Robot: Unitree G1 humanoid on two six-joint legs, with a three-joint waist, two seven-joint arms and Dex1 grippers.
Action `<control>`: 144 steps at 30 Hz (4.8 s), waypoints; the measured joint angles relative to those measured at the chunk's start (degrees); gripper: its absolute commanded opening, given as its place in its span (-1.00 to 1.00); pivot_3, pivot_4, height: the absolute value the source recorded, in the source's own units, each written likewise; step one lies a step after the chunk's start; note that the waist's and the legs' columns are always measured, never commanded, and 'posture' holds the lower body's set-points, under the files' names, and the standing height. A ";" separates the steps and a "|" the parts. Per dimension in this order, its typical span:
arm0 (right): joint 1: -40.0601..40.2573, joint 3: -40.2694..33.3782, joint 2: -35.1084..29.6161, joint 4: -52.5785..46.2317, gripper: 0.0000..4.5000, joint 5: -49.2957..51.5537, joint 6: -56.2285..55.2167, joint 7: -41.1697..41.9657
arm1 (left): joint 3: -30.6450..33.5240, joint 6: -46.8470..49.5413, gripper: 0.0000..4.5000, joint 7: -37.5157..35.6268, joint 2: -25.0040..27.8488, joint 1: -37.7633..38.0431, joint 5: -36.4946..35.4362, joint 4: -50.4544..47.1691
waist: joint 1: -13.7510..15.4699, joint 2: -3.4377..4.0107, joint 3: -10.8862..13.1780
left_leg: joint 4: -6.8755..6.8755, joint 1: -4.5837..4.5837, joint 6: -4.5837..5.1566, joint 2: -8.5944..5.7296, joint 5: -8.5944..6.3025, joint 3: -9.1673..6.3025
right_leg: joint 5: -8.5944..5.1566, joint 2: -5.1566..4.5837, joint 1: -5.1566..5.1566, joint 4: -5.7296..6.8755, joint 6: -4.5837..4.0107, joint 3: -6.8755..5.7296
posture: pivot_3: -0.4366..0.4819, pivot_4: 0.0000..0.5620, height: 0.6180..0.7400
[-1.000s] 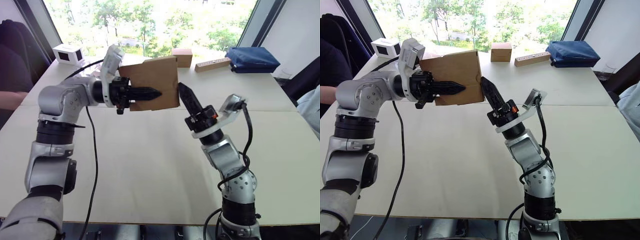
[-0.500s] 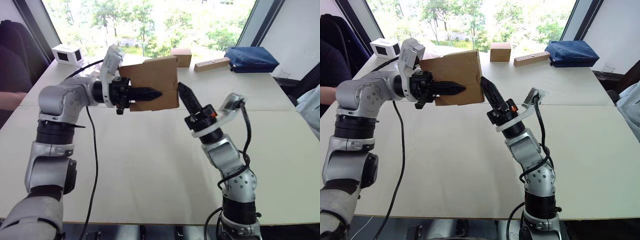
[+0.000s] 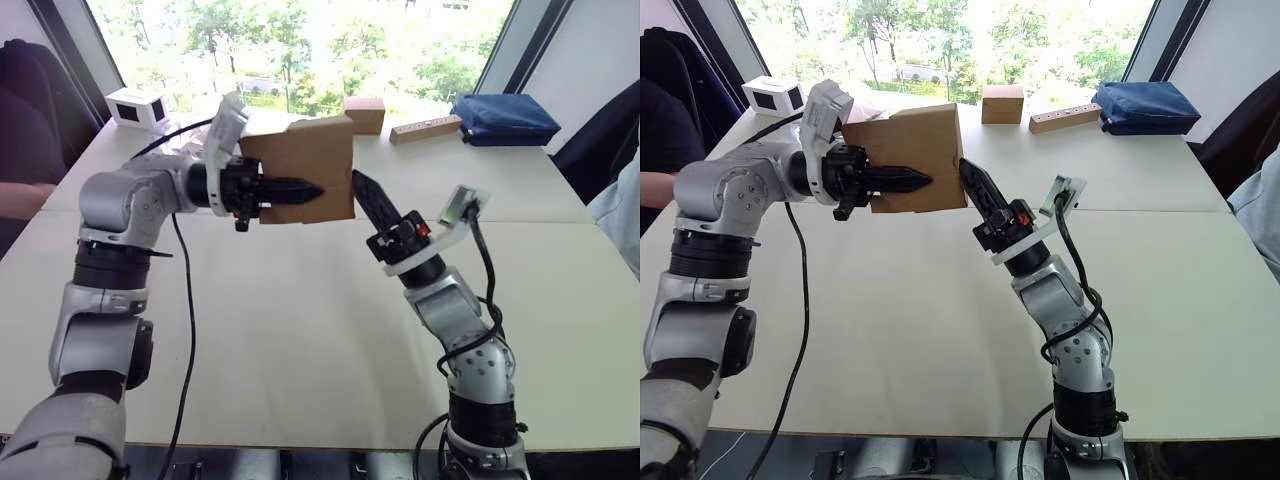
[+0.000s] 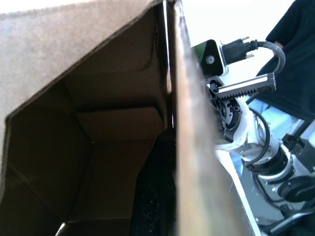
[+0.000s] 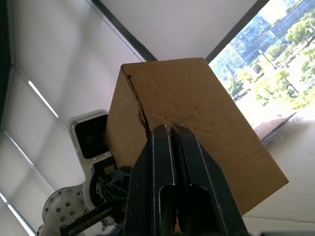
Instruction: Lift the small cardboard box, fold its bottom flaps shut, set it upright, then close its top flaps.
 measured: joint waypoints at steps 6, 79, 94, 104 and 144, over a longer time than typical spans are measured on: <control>8.84 -3.34 -14.00 -1.33 -0.97 -4.17 3.64 2.58 | -9.40 -2.61 -1.00 0.77 4.76 -3.71 9.22 -2.51 | 0.00 -0.01 0.01 | 0.00 -0.03 0.06 -0.09 -0.03 0.07 | 0.00 -0.04 0.02 -0.13 -0.01 0.05 | -0.05 -0.47 1.00; 11.61 2.53 -38.38 -2.61 -1.00 -38.83 8.36 24.71 | 2.89 0.99 0.05 21.43 3.71 3.74 13.61 0.55 | 0.61 0.16 -0.02 | 0.76 -0.70 -0.02 -0.01 0.01 -0.06 | -0.15 0.09 -0.64 0.71 0.20 0.19 | -0.05 -0.47 1.00; 3.15 13.72 -29.18 8.32 -1.00 -46.04 3.07 24.80 | 2.45 -6.78 0.05 28.74 -0.94 34.50 14.80 -13.23 | 1.37 0.00 -0.09 | 0.79 -0.62 -0.11 -0.12 0.06 -0.08 | -0.13 -0.04 -0.46 0.70 0.19 0.07 | -0.05 -0.47 1.00; 2.97 14.98 -27.17 12.21 -1.00 -48.89 0.76 25.70 | -1.91 -8.35 0.05 28.73 -2.11 37.82 14.91 -18.74 | 1.31 0.01 -0.10 | 0.77 -0.55 0.04 -0.11 -0.03 -0.07 | -0.13 -0.04 -0.42 0.70 0.19 0.09 | -0.05 -0.47 1.00; 8.30 10.56 -33.36 4.79 -1.00 -48.99 3.00 30.39 | -5.07 -5.87 -0.97 22.05 2.05 41.10 9.82 -23.89 | 1.33 0.01 -0.10 | 0.76 -0.46 0.14 -0.10 -0.09 -0.07 | -0.14 -0.03 -0.34 0.67 0.18 0.09 | -0.05 -0.47 1.00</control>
